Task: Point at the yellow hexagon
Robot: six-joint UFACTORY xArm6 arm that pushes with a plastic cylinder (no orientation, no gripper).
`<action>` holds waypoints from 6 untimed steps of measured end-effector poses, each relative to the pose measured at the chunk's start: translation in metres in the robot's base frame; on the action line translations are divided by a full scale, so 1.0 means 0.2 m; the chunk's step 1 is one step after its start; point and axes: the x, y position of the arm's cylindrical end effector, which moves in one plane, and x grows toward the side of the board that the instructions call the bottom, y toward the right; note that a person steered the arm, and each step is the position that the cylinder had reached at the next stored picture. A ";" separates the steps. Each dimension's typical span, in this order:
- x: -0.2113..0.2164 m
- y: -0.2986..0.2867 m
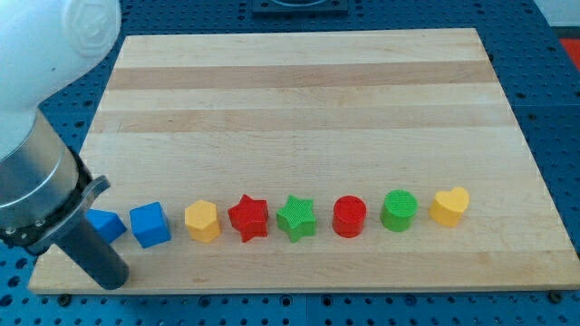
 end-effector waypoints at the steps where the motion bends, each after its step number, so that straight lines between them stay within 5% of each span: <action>1: -0.01 -0.11; 6: -0.22 -0.14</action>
